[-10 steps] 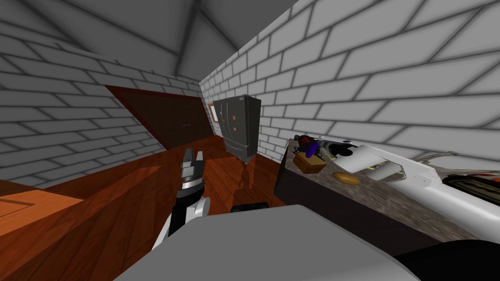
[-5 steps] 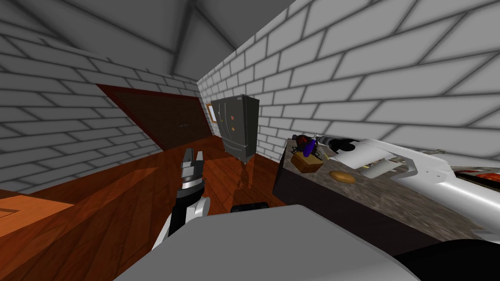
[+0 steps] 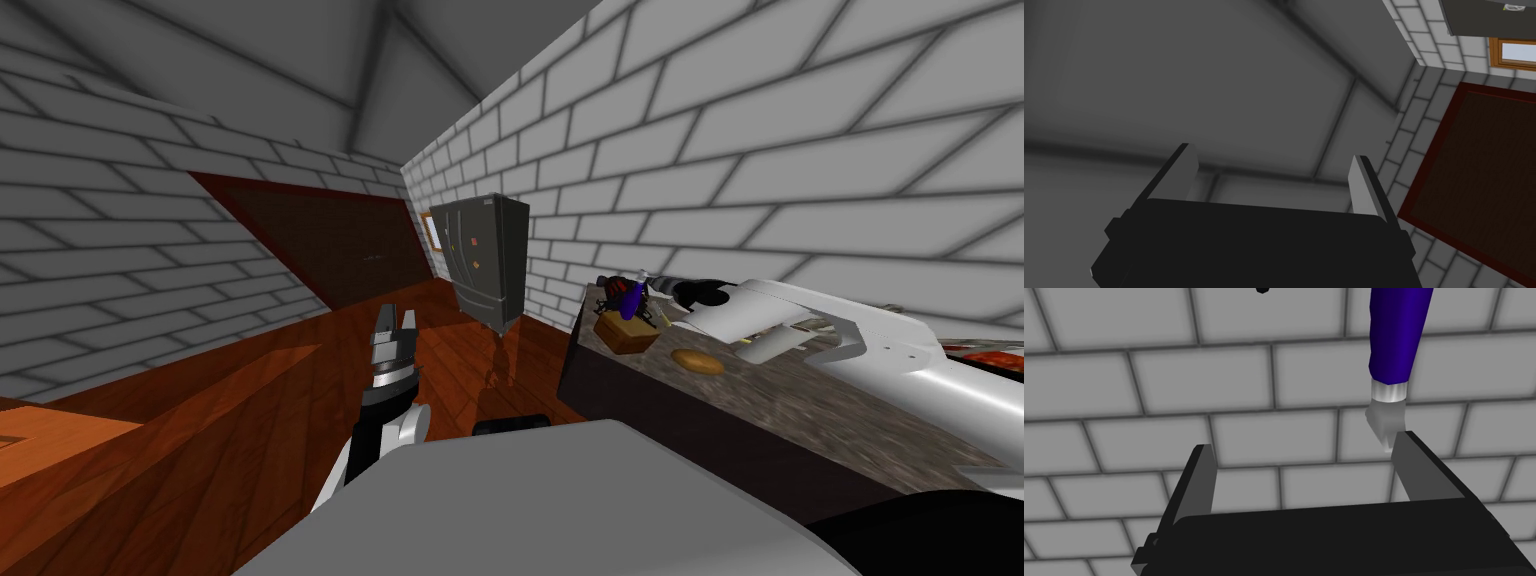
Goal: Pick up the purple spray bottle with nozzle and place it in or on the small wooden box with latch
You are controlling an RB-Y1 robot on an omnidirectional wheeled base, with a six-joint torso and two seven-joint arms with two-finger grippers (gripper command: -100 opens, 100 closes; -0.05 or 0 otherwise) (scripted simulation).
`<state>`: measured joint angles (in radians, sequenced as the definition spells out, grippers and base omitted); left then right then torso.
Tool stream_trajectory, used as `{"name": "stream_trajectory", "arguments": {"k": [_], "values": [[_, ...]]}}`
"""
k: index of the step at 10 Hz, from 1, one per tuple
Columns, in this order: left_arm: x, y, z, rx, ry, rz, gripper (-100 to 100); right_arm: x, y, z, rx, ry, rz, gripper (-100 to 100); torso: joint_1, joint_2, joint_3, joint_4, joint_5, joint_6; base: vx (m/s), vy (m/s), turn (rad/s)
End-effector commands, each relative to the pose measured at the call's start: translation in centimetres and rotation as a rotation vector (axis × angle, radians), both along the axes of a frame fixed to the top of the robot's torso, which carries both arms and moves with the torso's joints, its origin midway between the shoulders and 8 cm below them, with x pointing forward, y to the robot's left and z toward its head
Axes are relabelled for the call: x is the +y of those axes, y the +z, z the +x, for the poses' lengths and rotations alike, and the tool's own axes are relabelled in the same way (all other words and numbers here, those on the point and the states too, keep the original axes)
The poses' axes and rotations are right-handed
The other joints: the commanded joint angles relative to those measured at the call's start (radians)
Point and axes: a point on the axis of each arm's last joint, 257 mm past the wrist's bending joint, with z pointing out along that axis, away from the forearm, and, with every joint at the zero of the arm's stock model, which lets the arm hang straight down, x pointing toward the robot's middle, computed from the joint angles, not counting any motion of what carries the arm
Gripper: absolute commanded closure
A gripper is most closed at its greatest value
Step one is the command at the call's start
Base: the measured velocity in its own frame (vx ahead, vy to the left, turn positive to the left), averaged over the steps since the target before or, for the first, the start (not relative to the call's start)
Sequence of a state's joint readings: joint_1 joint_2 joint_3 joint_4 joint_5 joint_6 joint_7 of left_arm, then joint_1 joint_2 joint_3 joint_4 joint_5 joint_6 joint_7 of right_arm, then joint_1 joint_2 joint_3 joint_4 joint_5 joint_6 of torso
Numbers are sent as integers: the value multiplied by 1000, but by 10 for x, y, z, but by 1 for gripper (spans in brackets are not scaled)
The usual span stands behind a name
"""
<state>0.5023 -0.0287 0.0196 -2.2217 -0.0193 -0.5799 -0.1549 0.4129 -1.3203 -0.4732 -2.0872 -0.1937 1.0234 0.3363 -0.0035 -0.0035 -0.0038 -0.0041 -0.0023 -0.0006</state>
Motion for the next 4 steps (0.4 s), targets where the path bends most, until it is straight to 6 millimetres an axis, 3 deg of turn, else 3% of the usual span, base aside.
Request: {"name": "stream_trajectory", "arguments": {"k": [1,4], "values": [[0,0,0,0,0,0,0,0,0,0,0,0,0,0,0,0,0,0,0,0,0,0,0],[0,0,0,0,0,0,0,0,0,0,0,0,0,0,0,0,0,0,0,0,0,0,0]]}}
